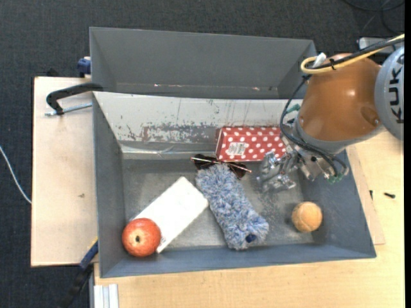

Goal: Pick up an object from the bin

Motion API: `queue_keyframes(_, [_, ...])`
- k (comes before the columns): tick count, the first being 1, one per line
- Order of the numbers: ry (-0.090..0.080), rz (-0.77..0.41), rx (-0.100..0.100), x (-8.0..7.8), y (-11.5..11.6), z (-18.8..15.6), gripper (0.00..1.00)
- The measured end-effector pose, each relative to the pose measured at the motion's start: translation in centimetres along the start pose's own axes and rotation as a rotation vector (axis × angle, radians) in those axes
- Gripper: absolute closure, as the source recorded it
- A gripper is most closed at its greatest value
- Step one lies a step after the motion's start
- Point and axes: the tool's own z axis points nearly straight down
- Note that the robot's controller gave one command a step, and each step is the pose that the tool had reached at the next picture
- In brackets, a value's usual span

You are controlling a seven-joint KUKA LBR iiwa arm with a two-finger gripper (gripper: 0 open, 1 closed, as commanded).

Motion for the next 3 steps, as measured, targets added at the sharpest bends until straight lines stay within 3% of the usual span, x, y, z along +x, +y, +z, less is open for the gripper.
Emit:
queue_keyframes(1, [0.001,0.001,-0.001,0.0,0.0,0.1,1.00])
queue_keyframes(2, [0.002,0.003,-0.001,-1.7,1.2,1.7,1.00])
queue_keyframes(3, [0.000,-0.013,-0.001,-3.9,0.8,3.3,1.00])
